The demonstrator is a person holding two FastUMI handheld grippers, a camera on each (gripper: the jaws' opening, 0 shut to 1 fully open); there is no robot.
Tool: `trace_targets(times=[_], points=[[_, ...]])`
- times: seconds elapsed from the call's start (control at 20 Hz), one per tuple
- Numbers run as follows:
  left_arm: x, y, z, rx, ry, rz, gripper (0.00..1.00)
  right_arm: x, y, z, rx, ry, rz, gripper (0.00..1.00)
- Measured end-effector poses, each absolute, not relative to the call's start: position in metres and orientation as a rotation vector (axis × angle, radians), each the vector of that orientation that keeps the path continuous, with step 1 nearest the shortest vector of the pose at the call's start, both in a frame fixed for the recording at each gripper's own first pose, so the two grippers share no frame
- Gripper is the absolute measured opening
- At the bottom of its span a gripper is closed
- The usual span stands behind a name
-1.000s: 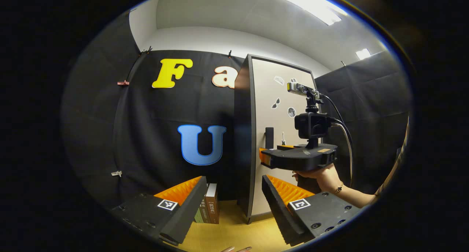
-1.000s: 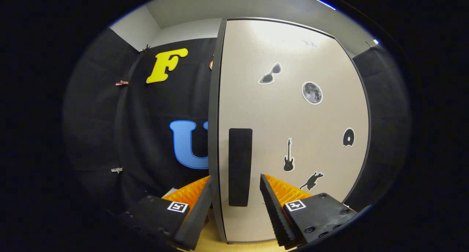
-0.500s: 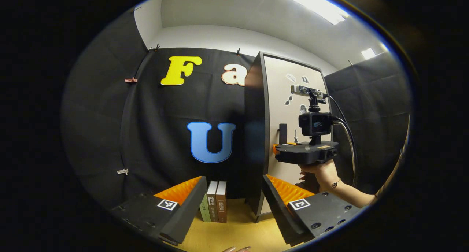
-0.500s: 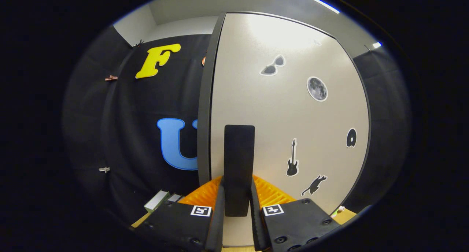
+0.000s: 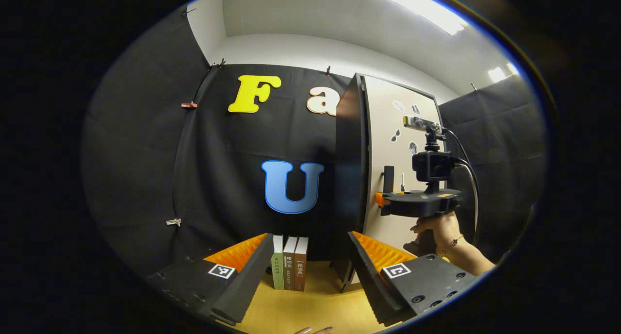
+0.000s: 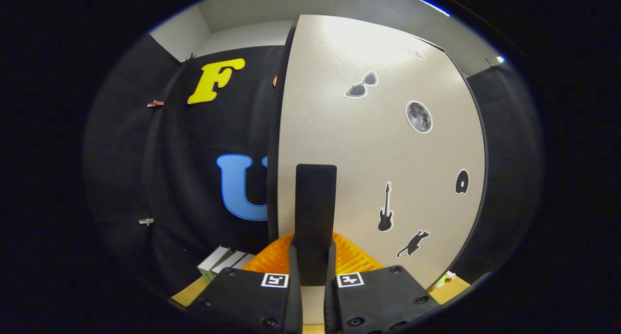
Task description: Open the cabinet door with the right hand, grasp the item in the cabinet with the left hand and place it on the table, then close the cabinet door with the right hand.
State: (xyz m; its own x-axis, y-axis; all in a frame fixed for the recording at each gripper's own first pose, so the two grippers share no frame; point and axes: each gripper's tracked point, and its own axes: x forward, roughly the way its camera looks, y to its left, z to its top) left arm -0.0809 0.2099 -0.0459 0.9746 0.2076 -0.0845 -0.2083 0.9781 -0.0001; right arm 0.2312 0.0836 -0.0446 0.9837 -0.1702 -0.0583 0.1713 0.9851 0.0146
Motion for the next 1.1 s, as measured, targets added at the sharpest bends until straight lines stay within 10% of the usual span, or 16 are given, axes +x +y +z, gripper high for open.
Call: trace_targets(times=[1.1], points=[[-0.086,0.115,-0.025,0.028,0.064,0.057,0.94,0.143,0.068,-0.031,0.013,0.101,-0.016,0.21]])
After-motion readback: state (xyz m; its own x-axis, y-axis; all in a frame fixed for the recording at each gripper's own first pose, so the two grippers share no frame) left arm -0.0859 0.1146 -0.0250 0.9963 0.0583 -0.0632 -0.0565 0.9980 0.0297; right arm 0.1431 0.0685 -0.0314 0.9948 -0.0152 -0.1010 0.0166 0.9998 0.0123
